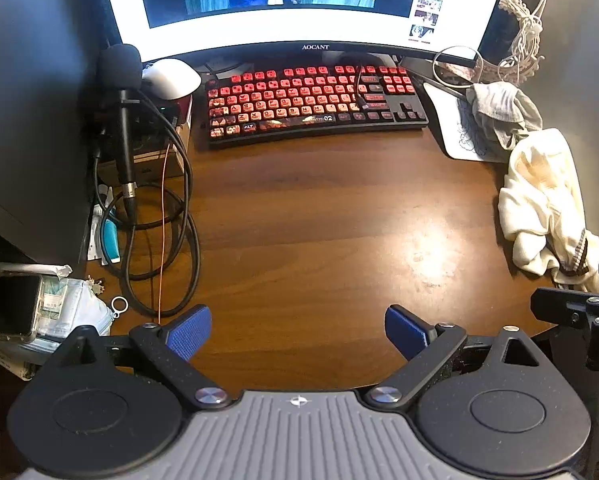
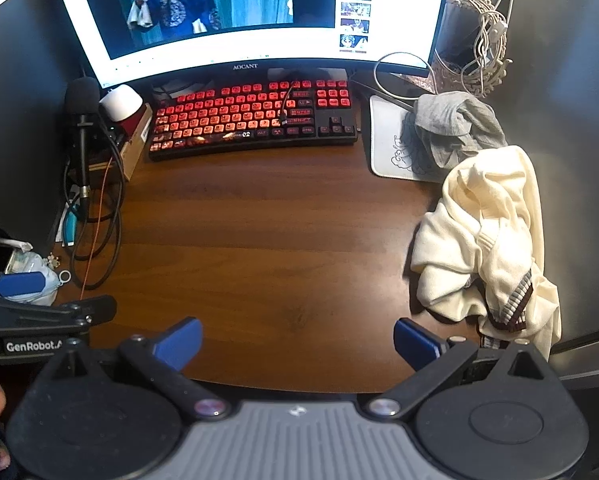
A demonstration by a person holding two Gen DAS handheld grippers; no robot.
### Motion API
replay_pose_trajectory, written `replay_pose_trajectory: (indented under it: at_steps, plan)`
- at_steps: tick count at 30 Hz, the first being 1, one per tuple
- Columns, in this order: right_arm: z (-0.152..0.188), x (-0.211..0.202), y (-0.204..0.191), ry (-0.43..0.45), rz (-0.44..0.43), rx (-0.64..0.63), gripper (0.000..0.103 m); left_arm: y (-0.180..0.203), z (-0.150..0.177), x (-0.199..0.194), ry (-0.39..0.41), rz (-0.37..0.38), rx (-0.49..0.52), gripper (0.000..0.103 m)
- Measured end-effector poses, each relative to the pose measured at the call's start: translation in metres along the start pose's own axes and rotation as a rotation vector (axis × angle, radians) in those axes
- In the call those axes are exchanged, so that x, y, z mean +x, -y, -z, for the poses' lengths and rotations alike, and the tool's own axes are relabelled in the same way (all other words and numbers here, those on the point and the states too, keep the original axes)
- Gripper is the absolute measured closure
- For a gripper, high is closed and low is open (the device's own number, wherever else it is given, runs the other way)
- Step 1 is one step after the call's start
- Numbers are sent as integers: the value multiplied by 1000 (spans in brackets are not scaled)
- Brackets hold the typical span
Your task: Fold clothes
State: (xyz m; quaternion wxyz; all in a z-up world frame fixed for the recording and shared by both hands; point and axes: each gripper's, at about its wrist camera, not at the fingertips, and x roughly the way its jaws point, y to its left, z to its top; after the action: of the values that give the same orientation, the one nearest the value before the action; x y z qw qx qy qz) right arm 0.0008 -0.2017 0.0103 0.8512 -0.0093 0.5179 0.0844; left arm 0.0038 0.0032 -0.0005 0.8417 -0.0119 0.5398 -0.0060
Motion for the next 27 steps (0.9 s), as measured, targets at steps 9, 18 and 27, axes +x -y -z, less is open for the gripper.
replay_pose_trajectory:
  at_steps: [9,18,27]
  plan:
    - [-6,-2,0,-3,-8,8,0,-5,2,-4,20,12,-31,9]
    - [-5,1,3,12,-19,6,0,-6,2,1,4,4,-63,9]
    - [-5,1,0,28,-36,-16,1,-5,3,-1,26,18,-56,9]
